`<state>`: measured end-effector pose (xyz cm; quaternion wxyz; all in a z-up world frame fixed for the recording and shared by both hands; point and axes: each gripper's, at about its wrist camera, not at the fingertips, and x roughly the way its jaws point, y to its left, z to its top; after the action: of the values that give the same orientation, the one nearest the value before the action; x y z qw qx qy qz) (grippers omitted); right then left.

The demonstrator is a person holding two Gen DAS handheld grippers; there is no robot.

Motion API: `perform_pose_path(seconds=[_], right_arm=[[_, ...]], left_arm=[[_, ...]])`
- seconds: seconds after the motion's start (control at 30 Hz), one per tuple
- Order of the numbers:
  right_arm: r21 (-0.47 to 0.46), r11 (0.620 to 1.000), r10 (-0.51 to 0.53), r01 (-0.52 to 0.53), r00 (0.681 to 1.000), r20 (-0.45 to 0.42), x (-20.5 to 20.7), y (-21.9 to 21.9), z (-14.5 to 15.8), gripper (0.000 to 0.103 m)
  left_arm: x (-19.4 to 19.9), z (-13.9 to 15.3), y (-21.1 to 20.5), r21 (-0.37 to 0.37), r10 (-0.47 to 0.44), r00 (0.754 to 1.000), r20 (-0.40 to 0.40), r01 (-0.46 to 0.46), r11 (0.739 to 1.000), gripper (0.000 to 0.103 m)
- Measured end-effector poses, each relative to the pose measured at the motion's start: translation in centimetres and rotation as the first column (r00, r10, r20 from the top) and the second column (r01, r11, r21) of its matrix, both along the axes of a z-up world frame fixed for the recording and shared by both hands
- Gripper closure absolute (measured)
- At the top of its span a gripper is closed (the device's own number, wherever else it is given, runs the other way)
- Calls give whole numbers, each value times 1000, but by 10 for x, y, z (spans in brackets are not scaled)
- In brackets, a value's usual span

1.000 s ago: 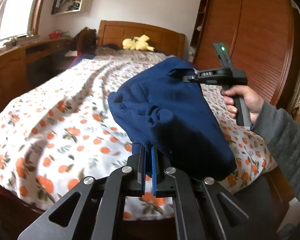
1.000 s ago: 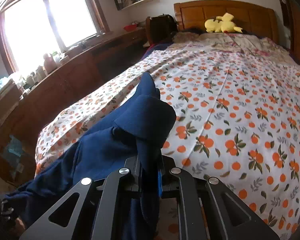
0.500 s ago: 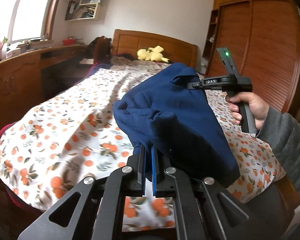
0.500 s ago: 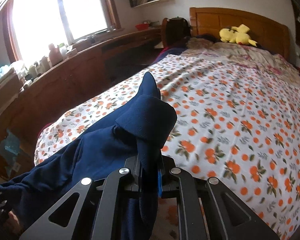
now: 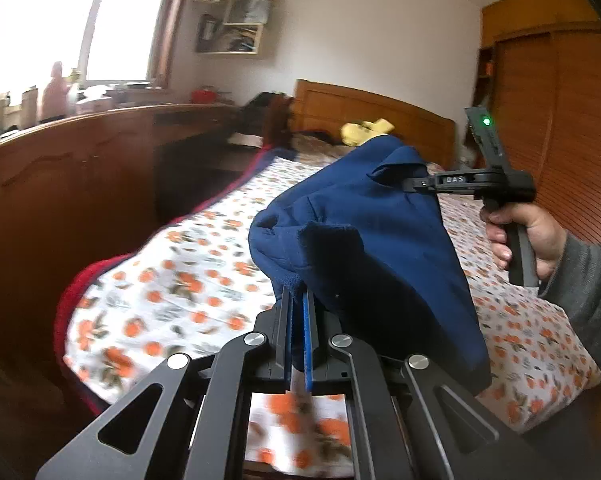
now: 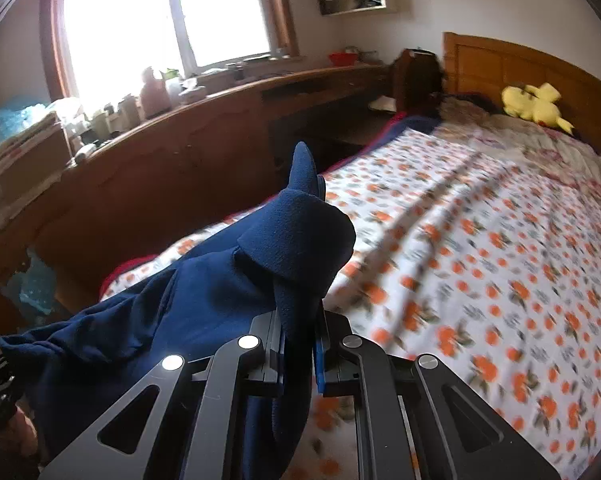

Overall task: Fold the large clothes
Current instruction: 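Lift the jacket bundle with both tools and carry it toward the desk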

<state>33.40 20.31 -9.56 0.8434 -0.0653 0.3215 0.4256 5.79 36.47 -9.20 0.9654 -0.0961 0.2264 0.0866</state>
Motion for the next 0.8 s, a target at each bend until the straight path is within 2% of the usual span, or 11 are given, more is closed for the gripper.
perform_pose_path(seconds=[0.2, 0.43, 0.6, 0.8], right_arm=[[7, 998, 58, -58, 998, 13, -6, 63, 3, 94], [11, 995, 100, -100, 995, 7, -13, 123, -2, 94], [2, 990, 143, -143, 990, 1, -24, 162, -9, 94], [-10, 986, 166, -166, 986, -13, -32, 199, -28, 94]], left_arm=[[-12, 8, 46, 15, 95, 995, 4, -95, 995, 99], [-20, 9, 101, 25, 203, 979, -16, -203, 979, 99], [-25, 4, 144, 43, 284, 958, -48, -282, 958, 99], [-38, -6, 175, 51, 361, 930, -70, -358, 932, 99]])
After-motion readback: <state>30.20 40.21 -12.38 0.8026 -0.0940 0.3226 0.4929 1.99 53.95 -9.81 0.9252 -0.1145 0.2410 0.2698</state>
